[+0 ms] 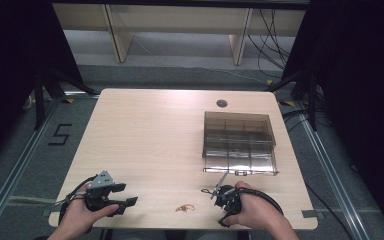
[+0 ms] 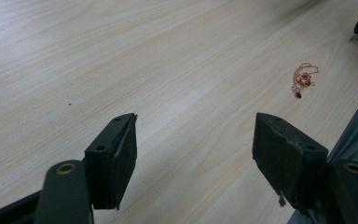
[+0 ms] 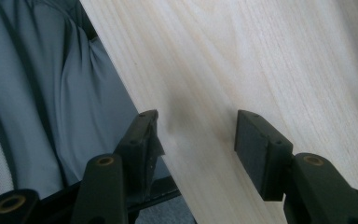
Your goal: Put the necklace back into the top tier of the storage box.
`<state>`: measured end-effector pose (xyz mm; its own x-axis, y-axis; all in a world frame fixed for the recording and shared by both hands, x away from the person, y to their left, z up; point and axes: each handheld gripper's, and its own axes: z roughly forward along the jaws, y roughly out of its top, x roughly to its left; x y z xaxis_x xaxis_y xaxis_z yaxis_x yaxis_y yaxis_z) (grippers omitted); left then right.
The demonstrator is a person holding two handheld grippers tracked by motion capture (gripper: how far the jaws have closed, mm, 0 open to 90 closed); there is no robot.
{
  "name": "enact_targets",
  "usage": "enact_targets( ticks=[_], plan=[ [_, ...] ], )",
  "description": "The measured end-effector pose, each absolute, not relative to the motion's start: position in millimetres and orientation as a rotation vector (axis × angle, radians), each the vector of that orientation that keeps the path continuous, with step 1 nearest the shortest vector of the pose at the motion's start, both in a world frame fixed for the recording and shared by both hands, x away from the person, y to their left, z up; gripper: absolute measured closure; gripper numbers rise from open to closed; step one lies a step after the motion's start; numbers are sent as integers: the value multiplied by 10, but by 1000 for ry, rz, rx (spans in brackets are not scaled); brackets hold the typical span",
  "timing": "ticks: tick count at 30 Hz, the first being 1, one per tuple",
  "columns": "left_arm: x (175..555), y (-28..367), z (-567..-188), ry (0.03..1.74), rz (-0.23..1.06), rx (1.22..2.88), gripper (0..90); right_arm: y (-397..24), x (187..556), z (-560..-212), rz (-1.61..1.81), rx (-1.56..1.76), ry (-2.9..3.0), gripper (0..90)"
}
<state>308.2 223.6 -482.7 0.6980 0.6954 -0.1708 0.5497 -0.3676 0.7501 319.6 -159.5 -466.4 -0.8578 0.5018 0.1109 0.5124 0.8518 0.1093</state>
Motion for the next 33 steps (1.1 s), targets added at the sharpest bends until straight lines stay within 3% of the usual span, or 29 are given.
enact_targets(
  ticks=[33],
  plan=[
    [3058,2209,-4840,955,212,2055,306,-1401,3284,-4624,-237,-638,-3039,464]
  ],
)
